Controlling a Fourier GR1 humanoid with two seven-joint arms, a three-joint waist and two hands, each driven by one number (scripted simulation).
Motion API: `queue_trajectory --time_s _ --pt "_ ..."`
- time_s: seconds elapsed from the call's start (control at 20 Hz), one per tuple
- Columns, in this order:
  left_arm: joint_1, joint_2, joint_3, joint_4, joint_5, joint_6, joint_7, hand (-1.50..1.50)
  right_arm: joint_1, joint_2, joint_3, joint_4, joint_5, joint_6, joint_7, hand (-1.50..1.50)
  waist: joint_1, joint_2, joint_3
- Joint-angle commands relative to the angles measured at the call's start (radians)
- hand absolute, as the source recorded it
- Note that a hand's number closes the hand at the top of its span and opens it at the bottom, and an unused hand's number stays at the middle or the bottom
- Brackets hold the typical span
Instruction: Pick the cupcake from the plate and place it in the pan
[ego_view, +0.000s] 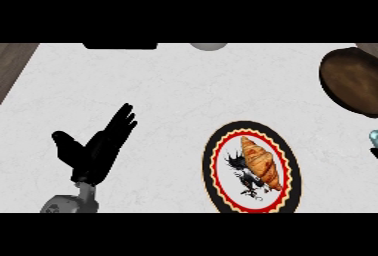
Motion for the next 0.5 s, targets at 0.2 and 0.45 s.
queue_trajectory --time_s 0.2,0.45 --pt "-0.002 0.015 0.015 -0.006 0.003 -0.035 0.011 0.0 -0.321 0.07 -0.048 0.499 0.122 -0.111 -0.196 1.5 0.021 0.003 0.0" --pt "-0.028 -0.032 -0.015 0.025 -0.016 -0.016 0.003 0.0 -0.49 0.126 -0.091 0.727 0.159 -0.263 -0.208 1.5 0.046 0.015 0.002"
